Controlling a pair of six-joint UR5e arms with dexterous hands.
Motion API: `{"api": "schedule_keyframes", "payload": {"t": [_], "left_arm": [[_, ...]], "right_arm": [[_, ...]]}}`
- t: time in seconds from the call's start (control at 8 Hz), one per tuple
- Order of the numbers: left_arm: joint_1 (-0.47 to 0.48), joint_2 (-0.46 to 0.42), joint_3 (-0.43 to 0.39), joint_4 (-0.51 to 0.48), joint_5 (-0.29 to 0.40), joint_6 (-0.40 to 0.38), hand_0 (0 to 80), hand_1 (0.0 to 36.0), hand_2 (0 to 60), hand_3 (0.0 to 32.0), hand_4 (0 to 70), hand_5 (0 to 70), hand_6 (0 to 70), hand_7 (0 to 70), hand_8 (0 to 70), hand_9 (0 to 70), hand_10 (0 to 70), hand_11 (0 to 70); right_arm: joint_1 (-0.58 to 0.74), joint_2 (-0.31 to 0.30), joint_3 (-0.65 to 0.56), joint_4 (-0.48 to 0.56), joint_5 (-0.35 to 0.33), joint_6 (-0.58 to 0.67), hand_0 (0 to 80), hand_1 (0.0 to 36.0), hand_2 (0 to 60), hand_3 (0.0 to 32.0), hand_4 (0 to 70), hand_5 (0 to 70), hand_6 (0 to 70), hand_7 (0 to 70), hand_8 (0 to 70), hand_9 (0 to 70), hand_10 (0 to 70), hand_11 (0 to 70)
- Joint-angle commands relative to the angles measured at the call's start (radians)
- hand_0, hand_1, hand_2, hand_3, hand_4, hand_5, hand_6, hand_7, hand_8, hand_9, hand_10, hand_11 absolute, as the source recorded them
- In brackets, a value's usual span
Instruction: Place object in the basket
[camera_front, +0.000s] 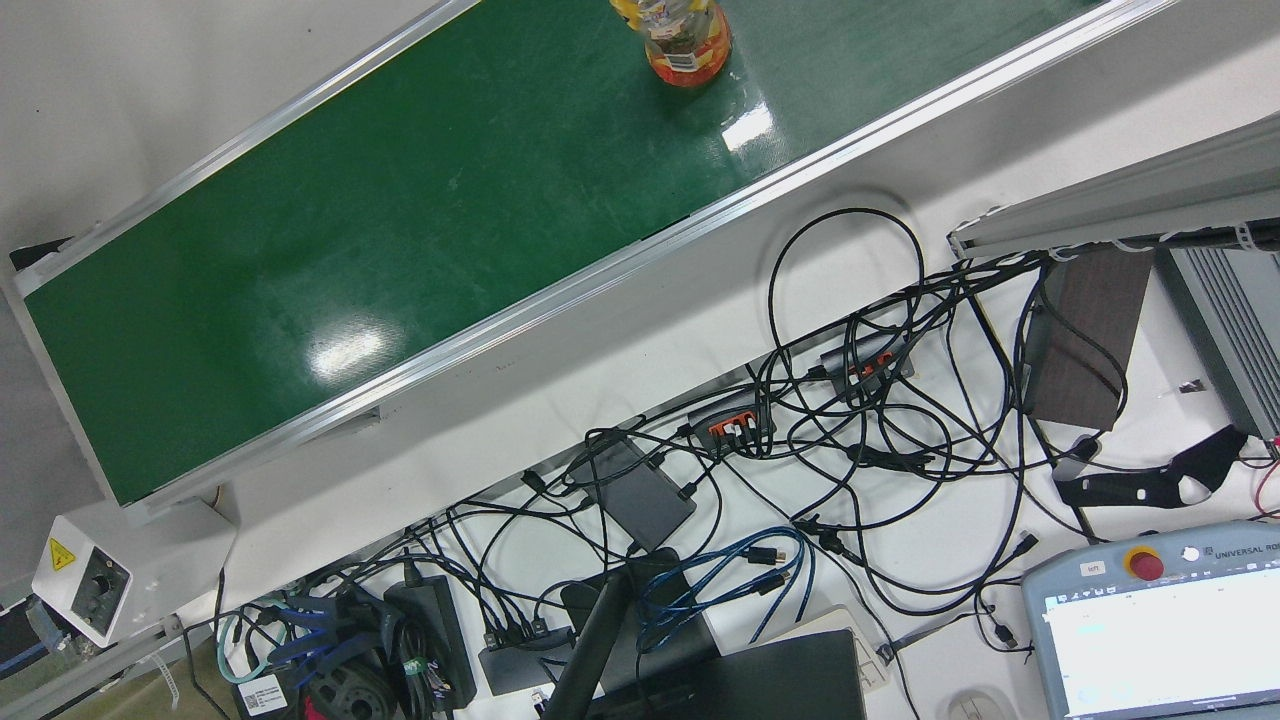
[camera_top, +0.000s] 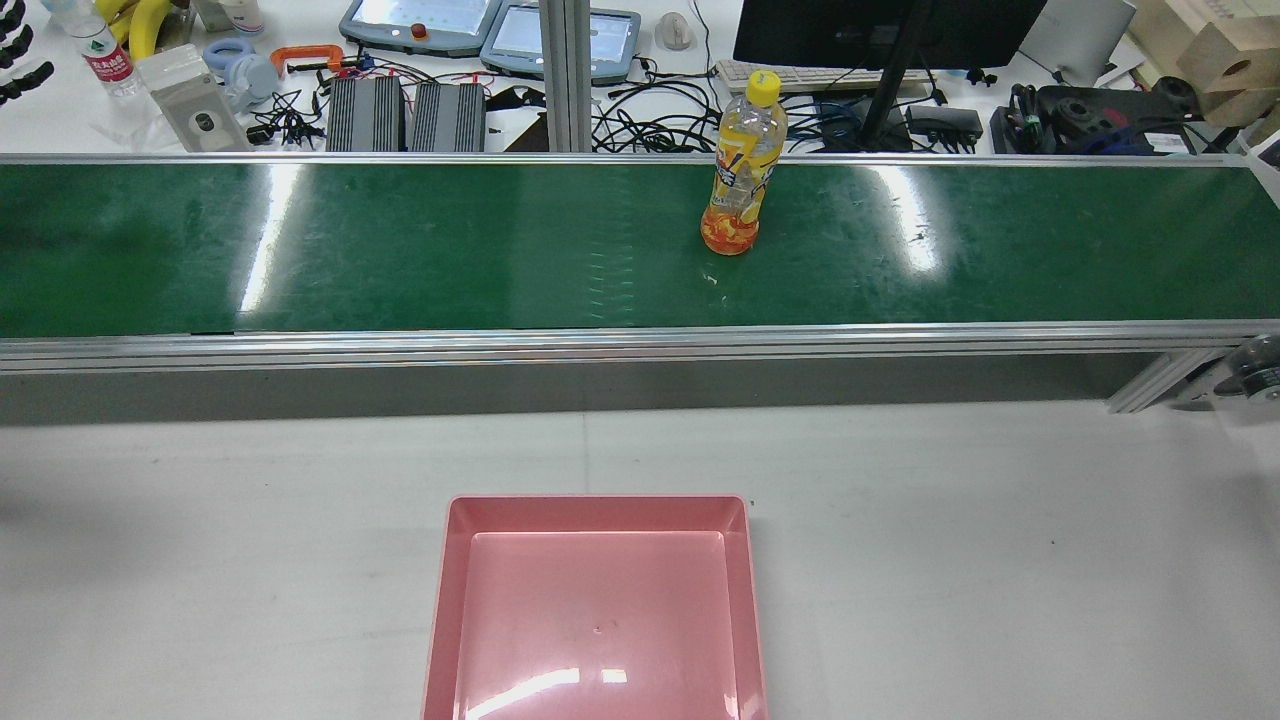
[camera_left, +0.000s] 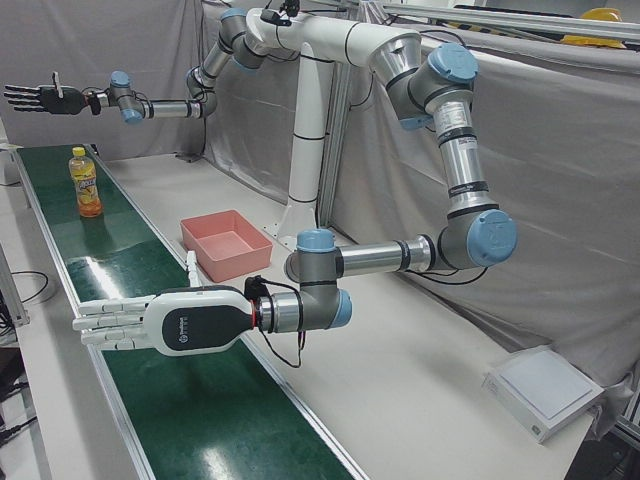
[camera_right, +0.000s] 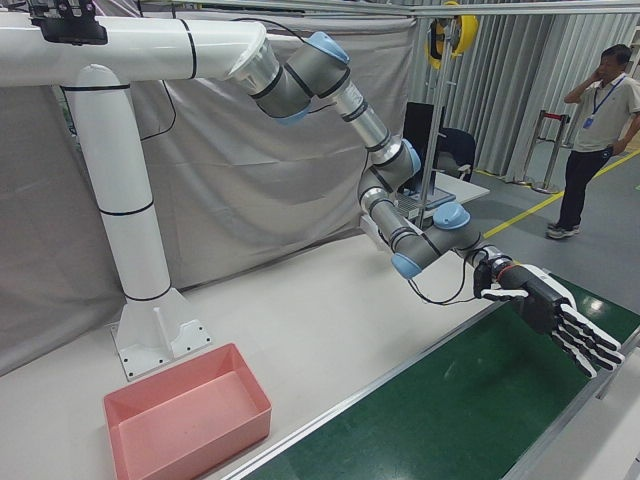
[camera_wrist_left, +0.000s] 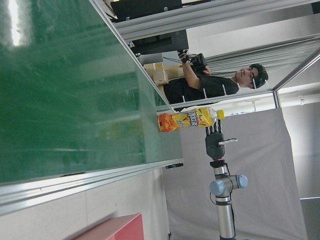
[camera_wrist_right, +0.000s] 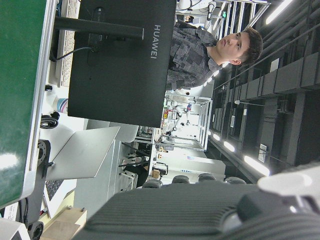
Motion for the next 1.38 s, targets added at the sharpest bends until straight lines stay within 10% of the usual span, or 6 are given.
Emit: {"api": "schedule_keyframes", "payload": {"t": [0.0,1.25], "left_arm": [[-0.002,0.000,-0.002,-0.005,0.000,0.000,46.8,10.1,0.0,0.0,0.0,2.8,0.0,0.0,0.2,1.8,5.6,9.8],[-0.006,0.000,-0.003,-0.005,0.000,-0.003,46.8,10.4,0.0,0.0,0.0,3.0,0.0,0.0,0.0,1.4,6.2,10.6]], "right_arm": [[0.000,0.000,0.000,0.000,0.000,0.000,0.0,0.0,0.0,0.0,0.0,0.0,0.0,0.0,0.0,0.0,0.0,0.0],[0.000,0.000,0.000,0.000,0.000,0.000,0.0,0.0,0.0,0.0,0.0,0.0,0.0,0.0,0.0,0.0,0.0,0.0]]}}
